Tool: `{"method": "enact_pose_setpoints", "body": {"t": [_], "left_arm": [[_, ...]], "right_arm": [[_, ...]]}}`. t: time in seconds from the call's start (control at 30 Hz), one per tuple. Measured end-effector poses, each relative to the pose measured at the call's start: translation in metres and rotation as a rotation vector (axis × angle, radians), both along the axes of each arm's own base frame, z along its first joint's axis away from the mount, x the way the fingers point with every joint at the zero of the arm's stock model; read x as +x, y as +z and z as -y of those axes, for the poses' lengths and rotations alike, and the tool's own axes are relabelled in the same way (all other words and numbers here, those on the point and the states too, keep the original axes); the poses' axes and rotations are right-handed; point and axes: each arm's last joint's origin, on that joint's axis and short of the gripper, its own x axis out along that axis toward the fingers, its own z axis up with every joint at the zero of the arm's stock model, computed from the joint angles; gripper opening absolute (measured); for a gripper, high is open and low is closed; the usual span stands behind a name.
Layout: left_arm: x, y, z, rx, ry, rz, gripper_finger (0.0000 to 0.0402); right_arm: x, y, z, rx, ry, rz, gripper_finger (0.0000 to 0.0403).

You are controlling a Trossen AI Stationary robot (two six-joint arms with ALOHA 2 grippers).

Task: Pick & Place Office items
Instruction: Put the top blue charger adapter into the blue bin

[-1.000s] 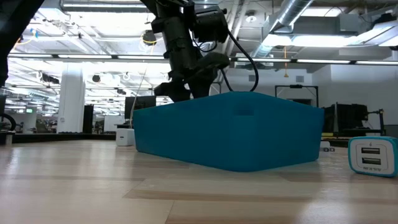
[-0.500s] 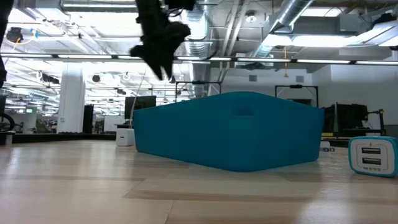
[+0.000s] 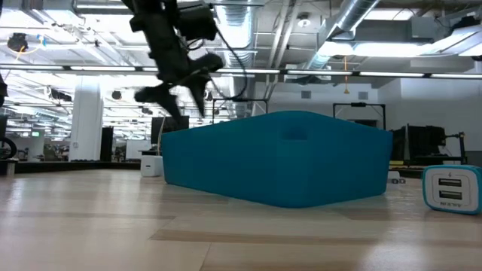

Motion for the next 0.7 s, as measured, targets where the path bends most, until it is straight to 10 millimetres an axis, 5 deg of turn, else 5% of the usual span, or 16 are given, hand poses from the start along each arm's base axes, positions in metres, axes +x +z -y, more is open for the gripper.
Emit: {"method": "enact_pose_setpoints", "body": {"t": [0.47, 0.7], "left_arm": [[0.014, -0.060, -0.017, -0.039, -0.037, -0.211, 0.0198], [0.012, -0.059, -0.017, -0.026, -0.031, -0.225, 0.0198]], "right_arm": [[-0.001, 0.000, 0.000, 0.017, -0.006, 0.009, 0.0225], [-0.001, 0.000, 0.000, 0.023, -0.009, 0.012, 0.0225]]}}
